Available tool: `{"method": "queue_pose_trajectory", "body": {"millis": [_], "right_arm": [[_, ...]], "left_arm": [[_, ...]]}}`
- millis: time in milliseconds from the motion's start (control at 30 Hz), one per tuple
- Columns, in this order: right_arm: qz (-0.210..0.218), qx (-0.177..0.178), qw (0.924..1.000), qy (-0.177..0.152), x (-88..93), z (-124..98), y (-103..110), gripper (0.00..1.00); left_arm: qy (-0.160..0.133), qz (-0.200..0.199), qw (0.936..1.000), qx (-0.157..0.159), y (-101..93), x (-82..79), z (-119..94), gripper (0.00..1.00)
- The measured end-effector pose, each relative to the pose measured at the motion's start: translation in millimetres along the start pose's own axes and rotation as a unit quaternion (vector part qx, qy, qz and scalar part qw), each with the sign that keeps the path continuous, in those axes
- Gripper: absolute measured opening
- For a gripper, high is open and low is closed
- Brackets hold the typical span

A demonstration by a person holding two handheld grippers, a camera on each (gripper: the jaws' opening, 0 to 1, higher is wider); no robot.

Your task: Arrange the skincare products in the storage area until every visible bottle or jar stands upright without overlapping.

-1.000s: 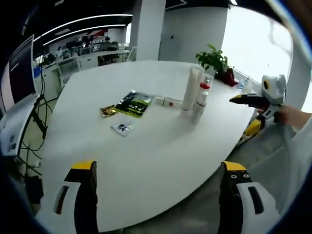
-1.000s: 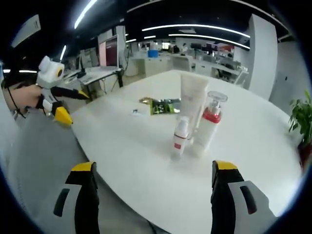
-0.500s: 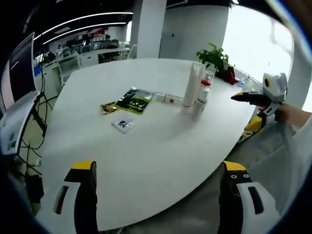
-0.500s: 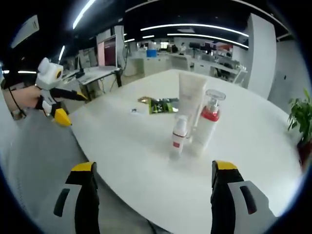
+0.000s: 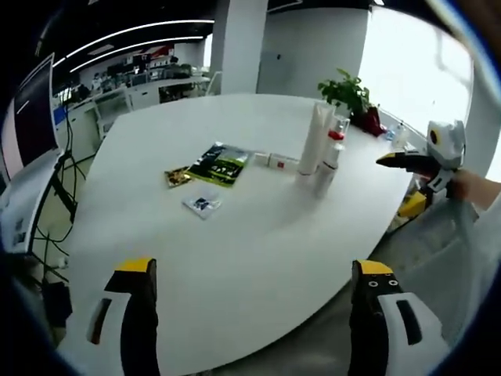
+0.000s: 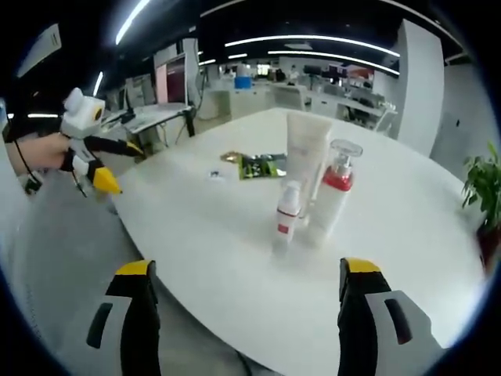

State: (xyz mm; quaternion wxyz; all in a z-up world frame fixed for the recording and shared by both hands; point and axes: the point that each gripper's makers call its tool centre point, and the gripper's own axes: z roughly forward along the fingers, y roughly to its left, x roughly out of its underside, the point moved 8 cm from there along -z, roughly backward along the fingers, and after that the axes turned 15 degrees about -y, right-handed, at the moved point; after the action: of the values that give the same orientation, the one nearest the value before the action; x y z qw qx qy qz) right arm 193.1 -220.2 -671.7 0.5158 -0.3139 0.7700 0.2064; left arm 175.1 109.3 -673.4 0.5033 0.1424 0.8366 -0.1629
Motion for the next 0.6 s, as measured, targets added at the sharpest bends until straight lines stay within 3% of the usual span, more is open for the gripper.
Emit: {"method": "queue_pose_trajectory", "body": {"millis": [333,600], "right_arm": [[0.002,0.007,1.0,0.004,1.4,-1,-2,0.96],[0.004,0.001,0.9999,0.012,3.8,1,-1,0.95]], "left_arm": [[0.025,0.004,0.9995,0.019,0.6,-3.1,15,0.95],[0.041,0.014,0.9987,0.026,12.3,-11.3,32,0.94]]}}
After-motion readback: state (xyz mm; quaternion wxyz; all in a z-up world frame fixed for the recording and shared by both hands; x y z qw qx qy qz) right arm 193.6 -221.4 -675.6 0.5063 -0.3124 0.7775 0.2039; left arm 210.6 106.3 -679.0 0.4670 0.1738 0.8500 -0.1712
